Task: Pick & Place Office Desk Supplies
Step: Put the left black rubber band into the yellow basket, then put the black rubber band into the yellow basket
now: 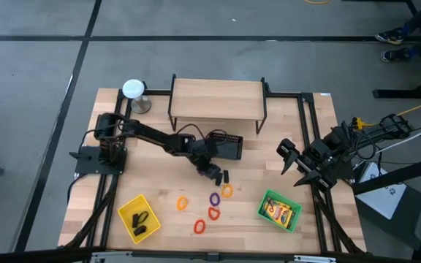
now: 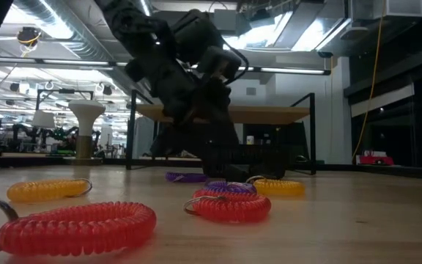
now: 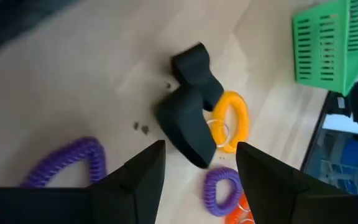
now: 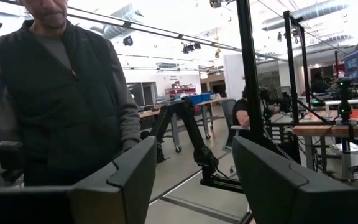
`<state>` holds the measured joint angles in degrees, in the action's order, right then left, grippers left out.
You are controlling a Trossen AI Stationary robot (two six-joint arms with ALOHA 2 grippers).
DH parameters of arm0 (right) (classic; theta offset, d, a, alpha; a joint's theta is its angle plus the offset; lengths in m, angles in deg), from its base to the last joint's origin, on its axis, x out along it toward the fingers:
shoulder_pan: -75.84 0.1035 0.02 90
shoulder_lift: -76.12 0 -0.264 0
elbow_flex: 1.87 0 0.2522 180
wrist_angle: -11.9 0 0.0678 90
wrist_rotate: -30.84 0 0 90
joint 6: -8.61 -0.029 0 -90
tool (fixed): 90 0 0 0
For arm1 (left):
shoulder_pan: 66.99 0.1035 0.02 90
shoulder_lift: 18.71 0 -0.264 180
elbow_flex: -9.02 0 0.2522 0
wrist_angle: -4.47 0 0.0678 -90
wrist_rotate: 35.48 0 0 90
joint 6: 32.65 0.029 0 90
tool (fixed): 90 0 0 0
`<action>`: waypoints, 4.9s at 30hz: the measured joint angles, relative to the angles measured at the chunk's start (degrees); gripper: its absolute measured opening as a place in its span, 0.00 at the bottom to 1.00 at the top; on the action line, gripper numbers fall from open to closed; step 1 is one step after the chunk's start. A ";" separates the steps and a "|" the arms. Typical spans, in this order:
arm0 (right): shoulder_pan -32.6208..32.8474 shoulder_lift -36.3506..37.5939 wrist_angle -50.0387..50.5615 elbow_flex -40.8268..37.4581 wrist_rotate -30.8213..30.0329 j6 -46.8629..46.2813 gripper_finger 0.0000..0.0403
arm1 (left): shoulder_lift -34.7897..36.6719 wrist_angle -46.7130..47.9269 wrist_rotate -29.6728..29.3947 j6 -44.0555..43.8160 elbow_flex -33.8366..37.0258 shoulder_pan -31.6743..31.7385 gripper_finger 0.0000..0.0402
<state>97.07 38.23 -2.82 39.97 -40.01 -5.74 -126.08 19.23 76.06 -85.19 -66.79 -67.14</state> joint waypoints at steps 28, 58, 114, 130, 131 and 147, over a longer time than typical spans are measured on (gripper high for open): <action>-0.02 0.01 0.29 0.00 -0.25 2.97 0.53 | -3.76 -9.76 1.00 -5.76 -0.10 -1.03 0.46; -0.02 0.02 0.26 0.00 -0.25 2.86 0.53 | -5.23 -22.71 8.46 -5.76 -0.11 -1.88 0.01; -0.18 0.01 1.10 0.00 -2.23 4.76 0.53 | 49.31 10.09 -29.64 -39.66 32.71 -58.90 0.00; -0.57 0.00 1.10 0.00 -2.22 4.59 0.53 | 46.40 9.77 -33.29 -49.28 33.51 -63.13 0.41; -0.57 0.00 1.10 0.00 -2.22 4.59 0.53 | 46.40 9.79 -33.55 -49.34 33.51 -63.13 0.44; -0.57 0.00 1.10 0.00 -2.22 4.61 0.53 | 47.33 -15.94 -35.51 -41.63 33.38 -60.48 0.51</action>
<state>96.50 38.23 -1.72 39.97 -42.23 -1.13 -78.75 3.29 40.55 -126.82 -33.41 -127.63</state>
